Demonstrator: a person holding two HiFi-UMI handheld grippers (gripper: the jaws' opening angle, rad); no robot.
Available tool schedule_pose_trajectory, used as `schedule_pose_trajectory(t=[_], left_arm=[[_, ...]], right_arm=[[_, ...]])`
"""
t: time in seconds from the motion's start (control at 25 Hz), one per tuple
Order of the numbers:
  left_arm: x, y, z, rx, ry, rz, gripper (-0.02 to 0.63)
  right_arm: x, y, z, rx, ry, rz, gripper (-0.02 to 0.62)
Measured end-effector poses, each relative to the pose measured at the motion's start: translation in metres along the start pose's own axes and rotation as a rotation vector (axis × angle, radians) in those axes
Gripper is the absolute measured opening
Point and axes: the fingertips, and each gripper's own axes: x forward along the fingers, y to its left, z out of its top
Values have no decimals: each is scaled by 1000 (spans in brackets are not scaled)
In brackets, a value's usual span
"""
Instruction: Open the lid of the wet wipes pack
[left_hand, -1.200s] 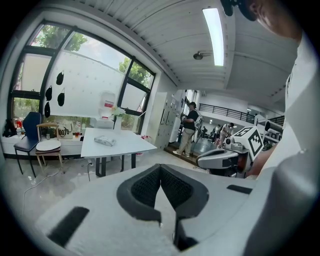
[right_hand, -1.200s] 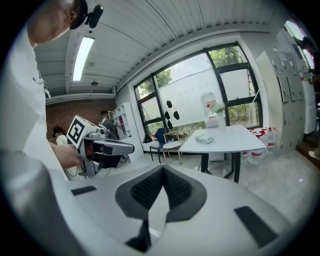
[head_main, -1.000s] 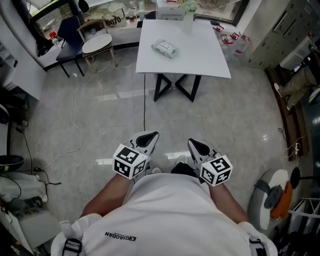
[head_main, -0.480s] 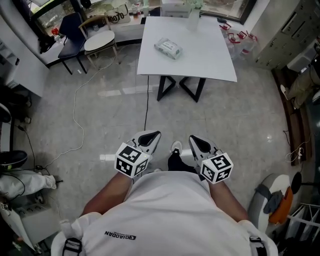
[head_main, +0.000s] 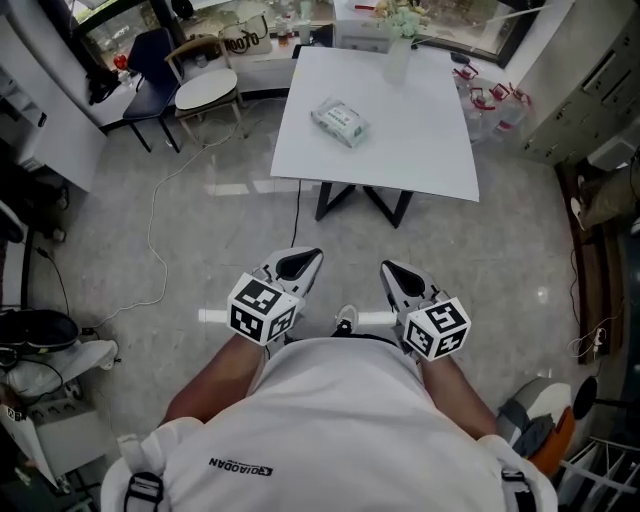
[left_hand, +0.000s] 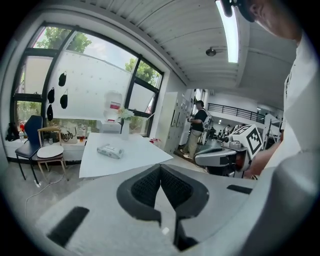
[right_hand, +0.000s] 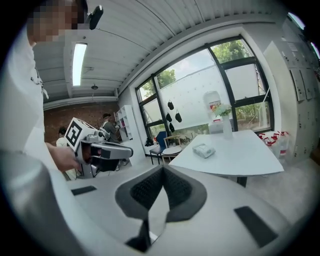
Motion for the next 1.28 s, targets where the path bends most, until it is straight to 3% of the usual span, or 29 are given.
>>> schedule_pose_trajectory(t=[0.48, 0.96, 1.28], left_arm=[[75, 20, 22, -12, 21, 52, -2], [93, 48, 21, -46, 53, 83, 0], [118, 96, 35, -59, 51, 67, -2]], right_arm=[[35, -76, 16, 8, 18, 75, 6], [65, -97, 18, 35, 38, 105, 6], [113, -117, 33, 26, 63, 96, 6]])
